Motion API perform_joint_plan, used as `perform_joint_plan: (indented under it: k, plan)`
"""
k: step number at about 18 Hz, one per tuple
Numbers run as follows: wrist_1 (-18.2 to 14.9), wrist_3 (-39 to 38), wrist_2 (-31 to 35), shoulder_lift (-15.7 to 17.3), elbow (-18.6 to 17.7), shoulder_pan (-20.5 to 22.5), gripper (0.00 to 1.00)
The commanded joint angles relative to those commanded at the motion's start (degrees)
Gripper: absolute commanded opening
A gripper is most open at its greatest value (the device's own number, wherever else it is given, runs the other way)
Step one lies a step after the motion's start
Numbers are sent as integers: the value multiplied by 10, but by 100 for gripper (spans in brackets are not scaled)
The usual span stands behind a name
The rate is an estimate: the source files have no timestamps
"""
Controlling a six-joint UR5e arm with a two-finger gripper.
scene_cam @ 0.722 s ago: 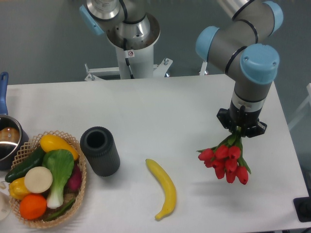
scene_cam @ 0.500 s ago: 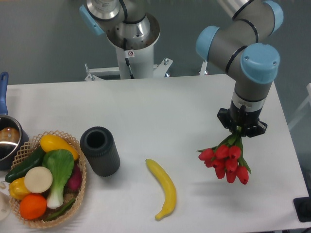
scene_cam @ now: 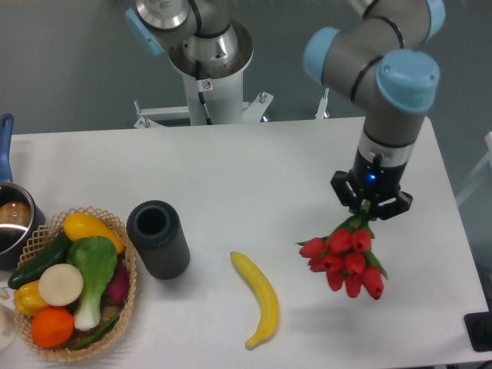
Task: Insert the flowers into the vase
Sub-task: 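Lift the red tulip bunch with the gripper toward the black vase, then carry the tulips over the black vase, stems pointing into its opening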
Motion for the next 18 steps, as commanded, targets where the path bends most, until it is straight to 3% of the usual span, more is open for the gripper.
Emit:
perform_joint_plan:
  k: [3,5,9,11,13,18]
  plan:
    - [63,-9,-79,37,-66,-1,0]
    - [66,-22,-137,55,-84,-4,0]
    - [66,-84,-305,56,-78,-11,0]
    - [75,-119,-342,57,-78,-12,0]
    - [82,-123,-363,57,-80,-25,0]
    - [115,-122,-485,63,-102,-28,0]
